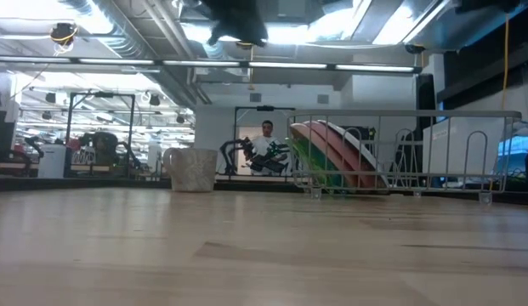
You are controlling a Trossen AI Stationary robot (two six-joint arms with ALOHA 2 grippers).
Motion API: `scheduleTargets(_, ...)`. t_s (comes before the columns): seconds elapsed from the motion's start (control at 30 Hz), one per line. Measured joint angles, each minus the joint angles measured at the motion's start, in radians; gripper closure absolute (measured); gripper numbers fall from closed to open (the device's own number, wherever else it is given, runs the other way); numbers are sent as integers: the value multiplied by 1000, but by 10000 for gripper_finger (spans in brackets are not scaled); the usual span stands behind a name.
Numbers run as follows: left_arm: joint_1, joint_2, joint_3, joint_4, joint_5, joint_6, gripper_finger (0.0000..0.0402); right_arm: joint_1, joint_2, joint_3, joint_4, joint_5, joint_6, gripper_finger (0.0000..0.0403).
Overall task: Sort dishes
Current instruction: Return to Home Position
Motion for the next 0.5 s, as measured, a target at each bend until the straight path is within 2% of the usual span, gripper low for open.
scheduleTargets(0.17, -169, -180, -196, -23, -198, -8, 326, 0, -143, -258, 194, -54, 9, 231)
scheduleTargets(0.3, -326, -310, -433, 3, -299, -106, 326, 0, -209, -436, 375, -97, -27, 231)
scheduleTargets(0.4, -436, -392, -629, 125, -397, -203, 326, 0, -234, -535, 500, -98, -61, 231)
scheduleTargets(0.5, -516, -439, -811, 324, -469, -265, 326, 0, -236, -612, 593, -99, -73, 231)
